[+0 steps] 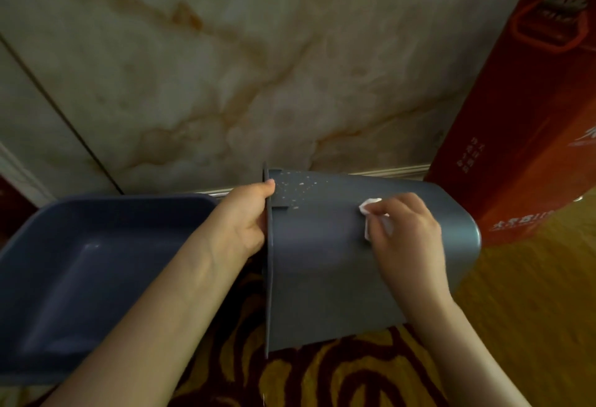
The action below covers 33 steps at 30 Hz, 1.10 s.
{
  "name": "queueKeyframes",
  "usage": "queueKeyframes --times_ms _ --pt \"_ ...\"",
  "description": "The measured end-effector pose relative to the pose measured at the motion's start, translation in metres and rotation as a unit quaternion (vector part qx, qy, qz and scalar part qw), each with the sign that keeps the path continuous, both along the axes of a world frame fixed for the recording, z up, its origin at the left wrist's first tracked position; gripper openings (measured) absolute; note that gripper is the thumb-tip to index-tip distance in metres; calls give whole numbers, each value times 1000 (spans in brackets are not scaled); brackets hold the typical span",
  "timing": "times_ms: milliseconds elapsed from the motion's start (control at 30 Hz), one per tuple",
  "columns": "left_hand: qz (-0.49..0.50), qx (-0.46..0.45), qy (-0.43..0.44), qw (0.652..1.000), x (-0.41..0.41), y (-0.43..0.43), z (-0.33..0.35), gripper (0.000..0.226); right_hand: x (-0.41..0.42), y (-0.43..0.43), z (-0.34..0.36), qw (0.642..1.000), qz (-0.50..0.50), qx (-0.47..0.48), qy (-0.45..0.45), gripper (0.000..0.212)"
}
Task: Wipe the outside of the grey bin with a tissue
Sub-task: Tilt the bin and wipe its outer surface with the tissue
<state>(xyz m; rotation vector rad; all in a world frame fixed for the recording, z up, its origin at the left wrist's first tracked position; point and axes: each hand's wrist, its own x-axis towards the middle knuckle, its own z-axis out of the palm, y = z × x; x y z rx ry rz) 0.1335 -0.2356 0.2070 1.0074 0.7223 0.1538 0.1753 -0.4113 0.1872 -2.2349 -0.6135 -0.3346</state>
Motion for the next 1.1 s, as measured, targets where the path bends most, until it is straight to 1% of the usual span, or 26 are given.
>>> queueKeyframes --times_ms 100,167,233,333,400,433,533,633,700,833,933,1000,1100 --pt "20 37 -52 998 4 -10 -3 24 -1 7 10 999 -7 48 -17 14" --pt "13 54 -91 994 3 -11 -6 24 -2 21 19 995 24 89 -24 13" --pt "4 62 -103 993 -1 -9 -9 24 -2 37 25 993 57 103 -5 15" --pt "-14 25 -117 993 -11 -1 -16 29 -6 58 20 989 126 68 31 21" --pt "-14 -13 -119 993 -16 1 -18 31 -12 70 10 983 180 31 27 23" --pt "-7 -25 -114 993 -17 2 -18 33 -15 75 5 981 191 15 13 24" --pt "0 -32 -103 994 -18 3 -17 41 -16 80 -3 984 177 -7 -31 20" --pt "-20 -48 -99 994 -19 1 -16 41 -13 72 -6 982 180 -17 -55 16" --pt "-33 -55 -94 993 -19 0 -16 41 -8 59 -10 982 171 -25 -71 18" --pt "-33 -59 -94 993 -18 -2 -16 41 2 29 -23 992 82 -38 -93 22" --pt "-31 -54 -93 994 -19 -3 -16 39 -5 25 -22 994 34 10 -100 16" --pt "-30 -51 -94 994 -18 -3 -17 40 -17 35 -18 991 61 36 -112 19" --pt "-32 -70 -96 992 -19 -2 -16 45 -32 52 -17 983 150 8 -110 22"
